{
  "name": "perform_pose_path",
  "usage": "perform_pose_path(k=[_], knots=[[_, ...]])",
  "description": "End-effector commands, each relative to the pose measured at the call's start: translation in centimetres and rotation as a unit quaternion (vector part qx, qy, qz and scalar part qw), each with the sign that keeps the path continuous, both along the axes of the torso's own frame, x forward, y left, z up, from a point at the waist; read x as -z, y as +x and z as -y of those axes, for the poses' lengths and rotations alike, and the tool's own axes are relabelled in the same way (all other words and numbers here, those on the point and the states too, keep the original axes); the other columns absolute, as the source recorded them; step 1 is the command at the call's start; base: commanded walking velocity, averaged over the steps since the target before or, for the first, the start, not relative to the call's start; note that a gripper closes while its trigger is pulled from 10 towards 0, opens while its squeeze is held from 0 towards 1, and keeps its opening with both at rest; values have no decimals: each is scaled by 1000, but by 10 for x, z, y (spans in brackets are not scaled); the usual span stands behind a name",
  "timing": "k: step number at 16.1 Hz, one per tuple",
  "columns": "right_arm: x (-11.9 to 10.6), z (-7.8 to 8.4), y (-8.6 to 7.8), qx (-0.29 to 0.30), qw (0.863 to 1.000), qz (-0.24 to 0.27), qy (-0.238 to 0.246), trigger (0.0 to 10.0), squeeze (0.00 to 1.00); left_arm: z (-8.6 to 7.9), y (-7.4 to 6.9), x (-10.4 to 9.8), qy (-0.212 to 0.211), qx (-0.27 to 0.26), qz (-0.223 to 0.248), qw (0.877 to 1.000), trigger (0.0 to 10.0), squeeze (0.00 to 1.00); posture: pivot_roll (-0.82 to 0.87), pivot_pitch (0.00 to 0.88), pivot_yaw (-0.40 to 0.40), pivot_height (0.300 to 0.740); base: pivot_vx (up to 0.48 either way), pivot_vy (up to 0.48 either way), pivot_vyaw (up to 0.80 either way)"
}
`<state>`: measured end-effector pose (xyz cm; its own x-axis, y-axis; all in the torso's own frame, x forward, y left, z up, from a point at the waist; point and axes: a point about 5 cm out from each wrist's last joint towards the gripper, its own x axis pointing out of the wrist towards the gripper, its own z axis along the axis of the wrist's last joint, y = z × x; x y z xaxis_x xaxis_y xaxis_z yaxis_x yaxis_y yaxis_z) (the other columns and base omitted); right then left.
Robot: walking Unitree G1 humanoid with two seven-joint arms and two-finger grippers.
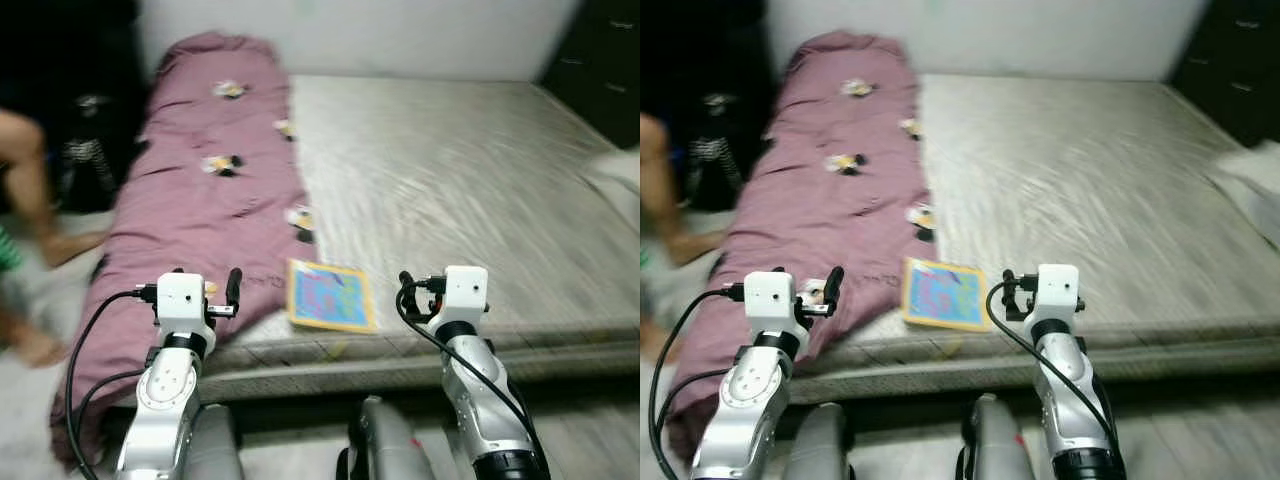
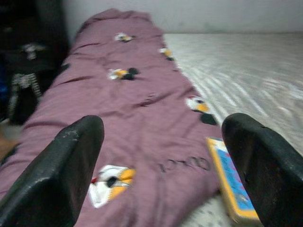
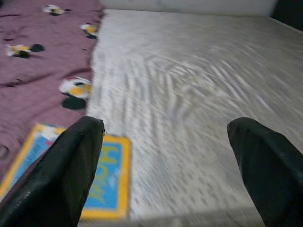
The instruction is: Clean up the room
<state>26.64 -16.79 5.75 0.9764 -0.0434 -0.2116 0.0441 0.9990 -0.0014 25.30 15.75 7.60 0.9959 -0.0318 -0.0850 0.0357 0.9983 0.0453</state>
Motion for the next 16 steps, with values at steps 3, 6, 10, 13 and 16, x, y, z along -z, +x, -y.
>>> perform_pose_path(k=[3, 6, 10, 13, 16], knots=[[-8, -1, 8, -7, 1000, 11, -2, 10000, 0, -2, -2, 0, -5, -10, -2, 1000, 10000, 0, -6, 0, -71, 626, 0, 0, 0], [-7, -1, 7, -8, 1000, 8, -5, 10000, 0, 0, -5, 1, -14, 6, -2, 1000, 10000, 0, -7, 0, -73, 626, 0, 0, 0], [-7, 0, 6, -9, 1000, 6, -9, 10000, 0, 2, -6, 0, -20, 16, 1, 1000, 10000, 0, -12, 0, -75, 626, 268, 0, 0], [-7, 1, 6, -9, 1000, 6, -10, 10000, 0, 2, -6, 0, -22, 19, 1, 1000, 10000, 0, -12, 0, -75, 626, 407, 0, 0], [-7, 0, 6, -10, 1000, 6, -11, 10000, 0, 2, -7, 1, -22, 19, -2, 1000, 10000, 0, -13, 0, -75, 626, 412, 0, 0]])
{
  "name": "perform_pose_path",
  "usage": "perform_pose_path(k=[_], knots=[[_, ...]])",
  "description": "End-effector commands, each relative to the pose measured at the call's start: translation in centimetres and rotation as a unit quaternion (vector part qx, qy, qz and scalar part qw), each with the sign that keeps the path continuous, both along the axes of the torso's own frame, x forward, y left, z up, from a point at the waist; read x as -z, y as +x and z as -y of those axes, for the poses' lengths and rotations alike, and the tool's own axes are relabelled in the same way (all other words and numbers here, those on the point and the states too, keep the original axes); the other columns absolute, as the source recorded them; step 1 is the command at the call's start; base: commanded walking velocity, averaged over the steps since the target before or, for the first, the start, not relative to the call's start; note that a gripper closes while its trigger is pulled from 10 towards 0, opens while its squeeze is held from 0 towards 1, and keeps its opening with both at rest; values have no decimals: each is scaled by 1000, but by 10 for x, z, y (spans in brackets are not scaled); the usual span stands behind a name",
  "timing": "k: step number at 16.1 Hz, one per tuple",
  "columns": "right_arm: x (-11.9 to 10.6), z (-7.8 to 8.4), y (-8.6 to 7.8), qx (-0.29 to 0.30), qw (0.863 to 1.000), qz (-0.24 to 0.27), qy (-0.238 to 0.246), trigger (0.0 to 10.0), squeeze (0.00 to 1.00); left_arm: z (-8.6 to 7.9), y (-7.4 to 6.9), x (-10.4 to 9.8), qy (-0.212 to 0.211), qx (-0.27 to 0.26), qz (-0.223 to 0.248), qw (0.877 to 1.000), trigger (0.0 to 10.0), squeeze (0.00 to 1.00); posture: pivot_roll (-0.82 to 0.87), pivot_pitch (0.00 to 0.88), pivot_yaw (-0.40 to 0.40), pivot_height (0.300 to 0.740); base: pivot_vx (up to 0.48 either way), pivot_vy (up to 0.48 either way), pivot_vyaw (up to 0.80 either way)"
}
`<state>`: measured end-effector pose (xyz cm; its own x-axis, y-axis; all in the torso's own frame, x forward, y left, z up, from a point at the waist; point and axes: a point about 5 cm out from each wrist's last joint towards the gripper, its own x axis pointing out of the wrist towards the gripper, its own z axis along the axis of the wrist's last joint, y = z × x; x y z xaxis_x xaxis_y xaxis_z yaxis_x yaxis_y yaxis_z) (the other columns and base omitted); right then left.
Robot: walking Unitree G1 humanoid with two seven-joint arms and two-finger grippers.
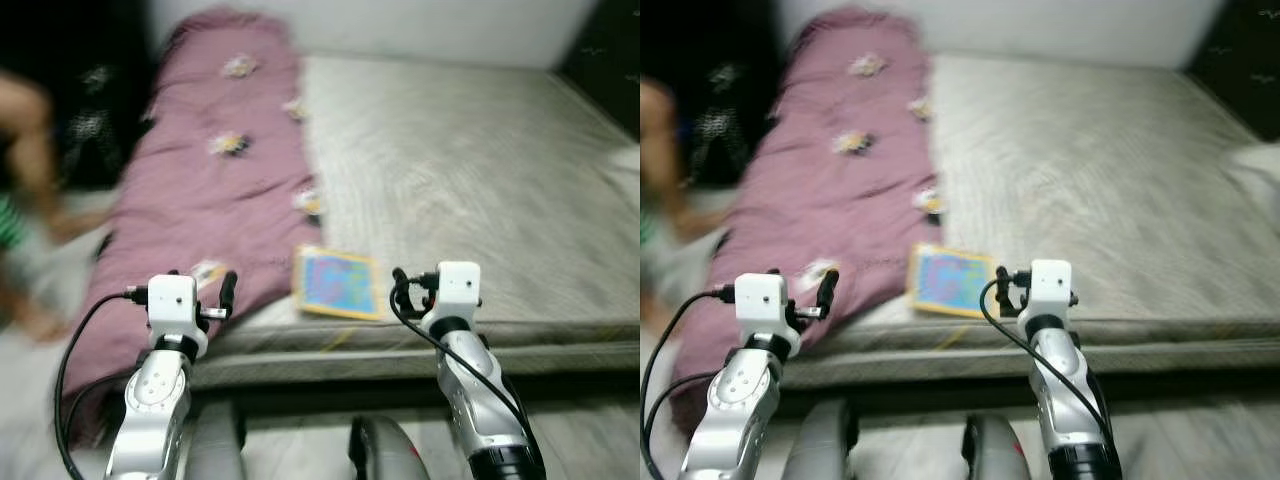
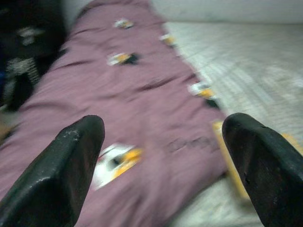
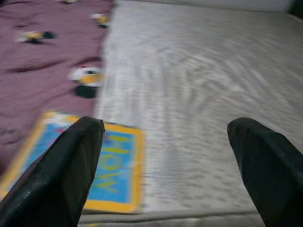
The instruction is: Clean up the room
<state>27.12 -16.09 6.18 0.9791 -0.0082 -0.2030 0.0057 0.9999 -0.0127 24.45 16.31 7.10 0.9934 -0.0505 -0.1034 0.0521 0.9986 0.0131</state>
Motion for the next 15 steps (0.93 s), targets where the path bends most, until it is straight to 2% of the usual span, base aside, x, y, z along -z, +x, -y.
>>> perform_pose_path(k=[1, 5, 8, 10, 12, 15], knots=[[-2, 7, 1, 9, 1000, 2, -6, 10000, 0, 7, 2, -4, -7, 12, 8, 1000, 10000, 0, -14, 0, -75, 626, 420, 0, 0], [-2, 8, 0, 10, 1000, 0, -9, 10000, 0, 9, 2, -2, -10, 12, 0, 1000, 10000, 0, -17, 0, -75, 626, 361, 0, 0], [-2, 11, -2, 10, 1000, -3, -12, 10000, 0, 11, 1, 0, -11, 10, -7, 1000, 10000, 0, -21, 0, -81, 626, 0, 0, 0], [-2, 10, -4, 9, 1000, -3, -13, 10000, 0, 10, 0, 3, -27, 0, -18, 999, 10000, 0, -24, 3, -83, 626, 0, 0, 0], [-2, 11, -10, 6, 1000, -12, -14, 10000, 0, 8, 0, 7, -34, -13, -39, 999, 10000, 0, -34, 45, -92, 621, 0, 0, 0], [0, 16, -19, 6, 1000, -22, -18, 10000, 0, 7, 12, 11, -60, -16, -65, 996, 10000, 0, -49, 84, -96, 592, 0, 0, 0]])
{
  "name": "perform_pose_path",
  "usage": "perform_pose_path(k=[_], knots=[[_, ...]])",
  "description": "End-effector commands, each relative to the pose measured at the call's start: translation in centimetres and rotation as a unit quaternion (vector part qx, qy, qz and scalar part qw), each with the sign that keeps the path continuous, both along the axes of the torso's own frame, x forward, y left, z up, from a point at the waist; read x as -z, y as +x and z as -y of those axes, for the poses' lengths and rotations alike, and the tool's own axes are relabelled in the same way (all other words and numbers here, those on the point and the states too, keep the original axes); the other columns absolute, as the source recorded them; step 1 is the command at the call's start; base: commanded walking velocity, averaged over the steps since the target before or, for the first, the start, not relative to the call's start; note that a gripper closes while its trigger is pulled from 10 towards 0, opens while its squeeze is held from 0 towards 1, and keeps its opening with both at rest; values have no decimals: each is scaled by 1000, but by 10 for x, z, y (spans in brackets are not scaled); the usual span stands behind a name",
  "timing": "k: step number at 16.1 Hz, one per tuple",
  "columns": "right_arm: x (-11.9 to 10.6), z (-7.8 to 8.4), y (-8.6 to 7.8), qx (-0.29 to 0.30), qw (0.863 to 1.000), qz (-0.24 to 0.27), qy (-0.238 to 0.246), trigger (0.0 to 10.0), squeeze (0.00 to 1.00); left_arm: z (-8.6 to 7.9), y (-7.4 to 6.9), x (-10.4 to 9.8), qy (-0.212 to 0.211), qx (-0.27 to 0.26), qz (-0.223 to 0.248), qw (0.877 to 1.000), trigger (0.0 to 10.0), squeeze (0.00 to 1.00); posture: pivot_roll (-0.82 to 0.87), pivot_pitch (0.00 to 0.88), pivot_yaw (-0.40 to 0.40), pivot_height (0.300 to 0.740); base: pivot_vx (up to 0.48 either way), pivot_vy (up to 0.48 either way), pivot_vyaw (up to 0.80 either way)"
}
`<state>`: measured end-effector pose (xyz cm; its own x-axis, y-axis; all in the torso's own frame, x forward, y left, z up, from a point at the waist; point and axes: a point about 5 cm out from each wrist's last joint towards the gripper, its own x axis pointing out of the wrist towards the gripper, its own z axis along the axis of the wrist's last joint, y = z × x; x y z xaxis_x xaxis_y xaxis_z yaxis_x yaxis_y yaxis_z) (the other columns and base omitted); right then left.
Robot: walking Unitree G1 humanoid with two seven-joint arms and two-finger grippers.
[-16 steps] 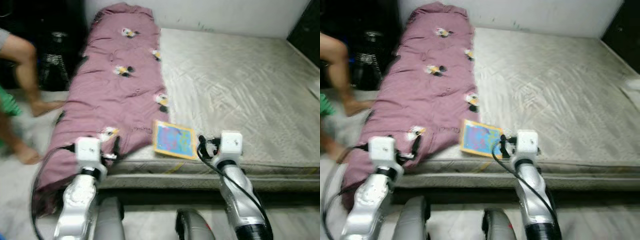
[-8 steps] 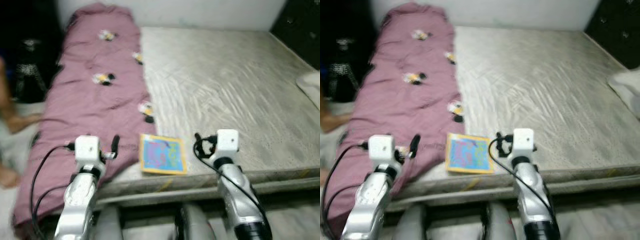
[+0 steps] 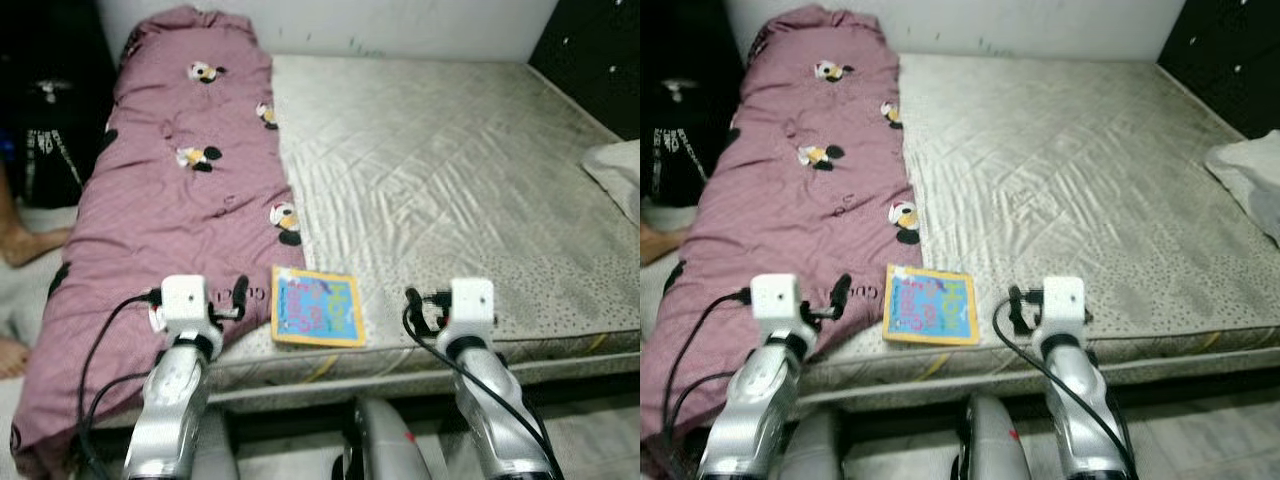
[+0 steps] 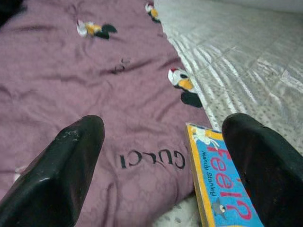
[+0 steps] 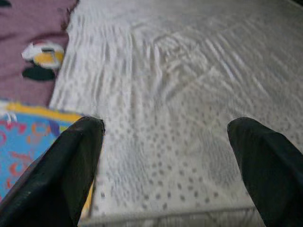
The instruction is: Clean up the room
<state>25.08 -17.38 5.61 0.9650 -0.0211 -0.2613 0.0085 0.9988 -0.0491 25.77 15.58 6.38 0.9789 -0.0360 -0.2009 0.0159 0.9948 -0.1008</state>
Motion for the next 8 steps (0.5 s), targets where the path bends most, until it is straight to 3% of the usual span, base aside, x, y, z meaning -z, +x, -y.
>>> perform_pose_path(k=[1, 6, 8], knots=[[-8, 4, 1, 7, 1000, 8, 3, 10000, 0, -1, 4, 4, -14, -2, -19, 1000, 10000, 0, -54, 96, -92, 587, 0, 0, 0], [-15, 6, 0, 8, 1000, 4, 5, 10000, 0, 1, 17, 9, -47, -25, -60, 997, 10000, 0, -74, 131, -95, 587, 0, 0, 0], [-22, 4, -1, 3, 1000, 15, 14, 10000, 0, 0, 24, 9, -58, -24, -70, 996, 10000, 0, -95, 151, -91, 567, 0, 0, 0]])
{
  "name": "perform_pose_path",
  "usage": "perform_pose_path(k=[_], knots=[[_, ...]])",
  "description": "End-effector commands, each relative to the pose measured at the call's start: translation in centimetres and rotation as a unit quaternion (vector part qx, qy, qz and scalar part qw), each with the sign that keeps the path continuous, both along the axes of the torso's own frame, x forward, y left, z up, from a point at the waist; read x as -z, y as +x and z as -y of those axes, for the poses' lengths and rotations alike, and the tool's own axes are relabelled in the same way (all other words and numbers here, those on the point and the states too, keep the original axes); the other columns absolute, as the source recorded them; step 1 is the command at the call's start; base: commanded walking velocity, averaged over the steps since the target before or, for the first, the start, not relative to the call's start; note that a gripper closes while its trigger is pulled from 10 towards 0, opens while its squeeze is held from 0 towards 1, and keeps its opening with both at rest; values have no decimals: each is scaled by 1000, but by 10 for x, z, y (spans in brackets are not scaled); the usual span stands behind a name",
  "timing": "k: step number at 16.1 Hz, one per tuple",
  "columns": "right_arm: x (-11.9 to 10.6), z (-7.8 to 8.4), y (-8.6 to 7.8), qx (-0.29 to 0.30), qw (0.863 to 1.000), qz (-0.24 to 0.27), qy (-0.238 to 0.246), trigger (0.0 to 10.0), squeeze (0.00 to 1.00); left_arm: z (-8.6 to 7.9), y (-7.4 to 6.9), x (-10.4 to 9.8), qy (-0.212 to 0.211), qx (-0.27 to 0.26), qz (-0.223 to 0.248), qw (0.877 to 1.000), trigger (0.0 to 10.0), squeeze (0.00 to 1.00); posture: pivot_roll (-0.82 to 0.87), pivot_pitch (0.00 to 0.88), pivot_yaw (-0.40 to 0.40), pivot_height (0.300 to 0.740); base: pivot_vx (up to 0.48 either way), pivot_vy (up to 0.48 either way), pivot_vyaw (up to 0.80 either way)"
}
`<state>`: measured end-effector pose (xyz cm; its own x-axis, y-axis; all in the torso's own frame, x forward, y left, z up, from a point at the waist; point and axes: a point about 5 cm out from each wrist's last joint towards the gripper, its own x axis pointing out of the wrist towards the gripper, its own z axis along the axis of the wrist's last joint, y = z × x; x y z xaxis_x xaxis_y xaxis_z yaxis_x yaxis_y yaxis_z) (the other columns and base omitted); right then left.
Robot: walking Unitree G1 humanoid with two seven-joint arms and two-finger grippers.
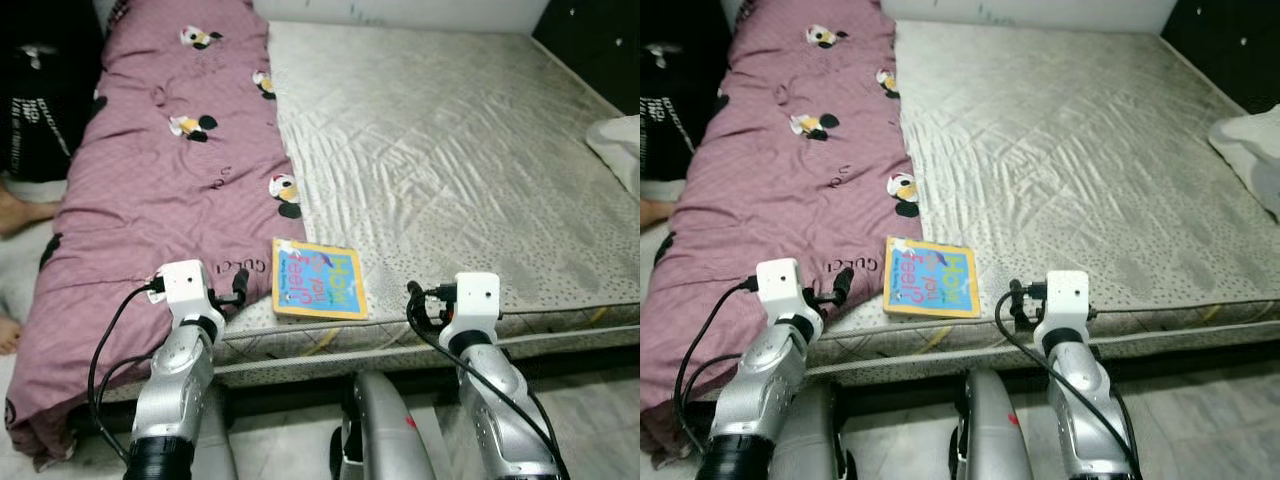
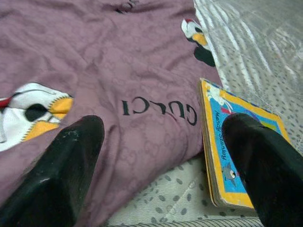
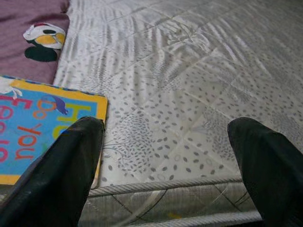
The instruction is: Clean up the room
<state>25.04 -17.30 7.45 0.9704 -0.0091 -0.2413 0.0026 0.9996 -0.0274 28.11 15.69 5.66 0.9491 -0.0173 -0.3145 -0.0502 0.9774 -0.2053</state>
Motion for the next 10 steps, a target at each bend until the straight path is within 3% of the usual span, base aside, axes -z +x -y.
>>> perform_pose_path(k=[1, 5, 10], knots=[[-5, 5, -1, 9, 1000, 4, 3, 10000, 0, 1, 2, 3, -4, 2, -13, 1000, 10000, 0, -96, 153, -90, 562, 0, 0, 0], [-15, 7, -6, 16, 1000, 16, 6, 10000, 0, -3, 10, 5, -6, 2, -21, 1000, 10000, 0, -122, 182, -89, 533, 0, 0, 0], [-21, 8, -11, 18, 1000, 13, 10, 10000, 0, 5, 26, 1, -20, 9, -17, 1000, 10000, 0, -138, 190, -92, 533, 0, 0, 0]])
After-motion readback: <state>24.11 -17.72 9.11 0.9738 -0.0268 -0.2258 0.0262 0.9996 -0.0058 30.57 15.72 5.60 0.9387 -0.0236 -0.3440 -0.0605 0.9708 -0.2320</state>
